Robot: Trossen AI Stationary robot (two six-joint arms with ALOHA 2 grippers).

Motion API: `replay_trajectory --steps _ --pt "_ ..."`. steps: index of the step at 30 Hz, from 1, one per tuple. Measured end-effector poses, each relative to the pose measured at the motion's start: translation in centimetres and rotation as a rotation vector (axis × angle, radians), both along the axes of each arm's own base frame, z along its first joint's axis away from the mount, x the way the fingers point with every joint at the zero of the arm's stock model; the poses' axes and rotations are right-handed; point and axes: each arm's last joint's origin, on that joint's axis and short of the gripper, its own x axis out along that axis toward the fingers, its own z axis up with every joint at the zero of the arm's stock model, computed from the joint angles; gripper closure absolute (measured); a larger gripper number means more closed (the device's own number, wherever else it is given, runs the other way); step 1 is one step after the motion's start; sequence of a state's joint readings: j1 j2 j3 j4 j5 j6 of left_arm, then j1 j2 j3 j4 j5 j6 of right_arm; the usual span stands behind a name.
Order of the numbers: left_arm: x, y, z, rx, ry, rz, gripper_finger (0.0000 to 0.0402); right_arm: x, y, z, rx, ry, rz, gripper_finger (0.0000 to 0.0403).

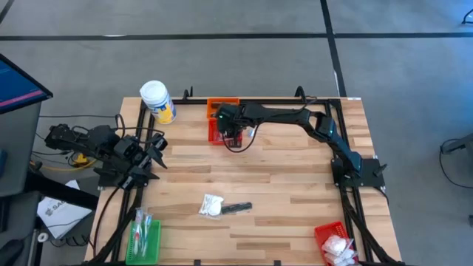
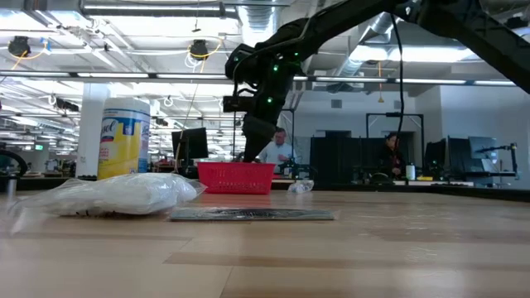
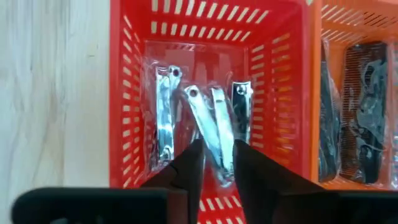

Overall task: Pick & Place Travel size toiletries
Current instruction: Put the blue toothbrush into the green basket

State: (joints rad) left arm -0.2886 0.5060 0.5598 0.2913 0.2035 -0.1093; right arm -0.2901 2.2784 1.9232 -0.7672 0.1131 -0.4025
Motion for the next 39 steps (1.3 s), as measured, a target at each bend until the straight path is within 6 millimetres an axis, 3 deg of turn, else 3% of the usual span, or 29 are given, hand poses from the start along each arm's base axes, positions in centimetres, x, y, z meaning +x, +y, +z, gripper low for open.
replay_trajectory --steps 7,18,22,26,34,39 --pt "0.0 0.0 0.0 0.000 0.000 0.000 0.0254 0.0 0.4 1.2 -0.090 0.033 -0.036 0.0272" --pt "0.0 0.0 0.0 0.000 0.004 0.000 0.0254 0.1 1.3 7.4 -0.070 -0.016 -0.129 0.0238" --pt "0.0 0.0 0.0 -0.001 0.006 -0.001 0.0254 -0.9 1.0 9.2 -0.029 0.012 -0.216 0.0258" --pt "0.0 0.0 -0.1 -0.001 0.007 -0.001 0.0254 -2.3 -0.6 9.9 0.027 0.032 -0.384 0.0299" --pt "0.0 0.0 -0.1 -0.001 0.009 -0.001 0.0254 -4.5 -4.2 9.4 0.164 0.061 -0.641 0.0394" --pt "0.0 0.0 -0.1 0.000 0.009 -0.001 0.0254 -5.4 -6.1 7.9 0.236 0.065 -0.798 0.0397"
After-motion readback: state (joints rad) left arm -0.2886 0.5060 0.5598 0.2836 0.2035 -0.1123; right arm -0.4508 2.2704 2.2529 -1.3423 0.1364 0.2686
